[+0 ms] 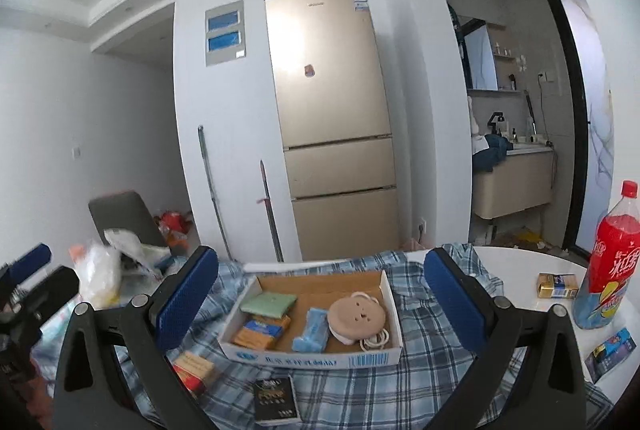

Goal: Organize soft objects
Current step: 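Withdraw both grippers up from the box, then move both grippers down toward the red carton and black tissue pack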

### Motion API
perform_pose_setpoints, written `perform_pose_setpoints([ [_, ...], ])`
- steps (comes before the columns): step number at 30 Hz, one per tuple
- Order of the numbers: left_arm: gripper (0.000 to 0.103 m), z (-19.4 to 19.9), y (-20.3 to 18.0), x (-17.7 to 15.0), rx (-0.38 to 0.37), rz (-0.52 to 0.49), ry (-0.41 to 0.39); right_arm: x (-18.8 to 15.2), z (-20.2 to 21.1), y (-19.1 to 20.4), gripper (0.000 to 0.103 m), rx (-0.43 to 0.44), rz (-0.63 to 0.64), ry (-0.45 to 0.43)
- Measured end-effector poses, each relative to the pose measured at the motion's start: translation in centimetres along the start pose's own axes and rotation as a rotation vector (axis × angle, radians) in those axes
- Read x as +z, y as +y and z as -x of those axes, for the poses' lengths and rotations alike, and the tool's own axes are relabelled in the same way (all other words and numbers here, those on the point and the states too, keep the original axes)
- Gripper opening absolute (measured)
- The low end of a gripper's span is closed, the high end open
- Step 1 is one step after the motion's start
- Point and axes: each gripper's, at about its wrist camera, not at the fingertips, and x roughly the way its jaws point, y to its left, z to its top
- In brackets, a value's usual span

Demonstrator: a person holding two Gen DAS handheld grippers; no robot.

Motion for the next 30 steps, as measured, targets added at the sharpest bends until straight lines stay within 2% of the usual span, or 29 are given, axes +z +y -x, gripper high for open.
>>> perform_pose_setpoints([
  [7, 0.103, -2.9, 1.0, -4.5, 0.034, 0.007, 0.101, -4.9, -2.9, 0.3, 0.103, 0.039, 0.070, 0.107],
  [9, 0.103, -4.2, 1.0, -5.9, 0.026, 0.011, 0.171, -5.5, -3.5, 0.7, 0.103, 0.068, 0.107, 0.126],
  [11, 0.103, -5.3, 0.7, -6.5, 0.016, -0.013, 0.231, -5.8, -3.8, 1.4, 0.103, 0.050, 0.156, 0.125],
  [14, 0.103, -5.5, 1.0, -6.6, 0.034, 0.010, 0.243, -6.5, -4.4, 1.8, 0.103, 0.030, 0.200, 0.162],
  [19, 0.103, -5.8, 2.0, -6.9, 0.050, 0.057, 0.266, -7.0, -5.0, 1.3, 0.103, 0.087, 0.146, 0.253],
  [27, 0.103, -6.5, 2.4, -7.2, 0.067, 0.064, 0.313, -7.3, -5.3, 1.7, 0.103, 0.093, 0.163, 0.282],
  [30, 0.103, -7.6, 3.2, -7.6, 0.090, 0.095, 0.368, -7.3, -5.5, 1.9, 0.103, 0.094, 0.167, 0.288],
])
